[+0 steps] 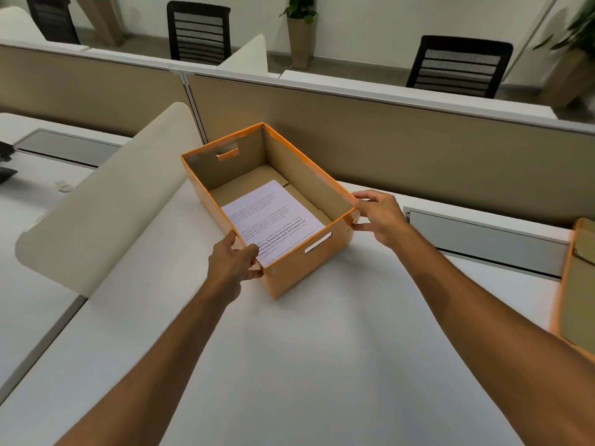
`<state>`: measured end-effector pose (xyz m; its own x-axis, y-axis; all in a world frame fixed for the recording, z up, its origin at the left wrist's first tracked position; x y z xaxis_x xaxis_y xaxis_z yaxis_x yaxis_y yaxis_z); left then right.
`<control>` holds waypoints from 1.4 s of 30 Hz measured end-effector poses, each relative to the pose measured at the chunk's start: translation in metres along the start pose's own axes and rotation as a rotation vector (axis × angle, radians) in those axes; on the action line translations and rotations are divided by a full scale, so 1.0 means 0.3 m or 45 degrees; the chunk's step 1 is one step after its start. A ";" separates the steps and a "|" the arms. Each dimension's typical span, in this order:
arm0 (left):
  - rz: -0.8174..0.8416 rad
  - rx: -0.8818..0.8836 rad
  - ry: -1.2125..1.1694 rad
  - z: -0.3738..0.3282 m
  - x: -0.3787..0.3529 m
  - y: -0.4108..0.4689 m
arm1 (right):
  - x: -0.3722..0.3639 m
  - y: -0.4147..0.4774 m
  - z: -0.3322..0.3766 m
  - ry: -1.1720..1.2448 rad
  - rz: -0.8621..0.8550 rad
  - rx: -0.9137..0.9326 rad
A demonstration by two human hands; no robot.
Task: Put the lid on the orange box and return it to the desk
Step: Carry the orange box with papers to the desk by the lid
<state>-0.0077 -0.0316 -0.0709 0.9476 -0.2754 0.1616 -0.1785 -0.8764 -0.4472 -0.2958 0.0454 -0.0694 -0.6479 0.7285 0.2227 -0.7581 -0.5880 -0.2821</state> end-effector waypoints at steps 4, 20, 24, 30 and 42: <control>0.055 -0.036 0.062 -0.023 -0.010 -0.057 | 0.097 -0.069 -0.036 0.016 0.022 -0.037; 0.428 -0.234 0.385 0.012 -0.140 -0.451 | 0.670 -0.593 -0.255 0.152 0.214 -0.172; 0.500 -0.220 0.431 0.078 -0.174 -0.588 | 0.788 -0.748 -0.322 0.159 0.154 -0.189; 0.577 -0.200 0.454 0.192 -0.220 -0.790 | 0.941 -0.970 -0.426 0.211 0.056 -0.181; 0.612 -0.142 0.544 0.341 -0.234 -1.037 | 1.052 -1.276 -0.609 0.334 0.002 -0.255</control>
<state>0.0085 0.3008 -0.0331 0.5707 -0.7596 0.3120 -0.6044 -0.6457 -0.4666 -0.1964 0.5645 -0.0616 -0.5882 0.8085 -0.0187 -0.7103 -0.5276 -0.4660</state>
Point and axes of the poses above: each hand's wrist, its own y-axis towards the middle knuckle, its own x-axis out of the back of the hand, z = x × y, the point moved 2 cm from there along y, towards the middle knuckle, and after that the axes turned 5 degrees about -z, right-handed, at the moved point
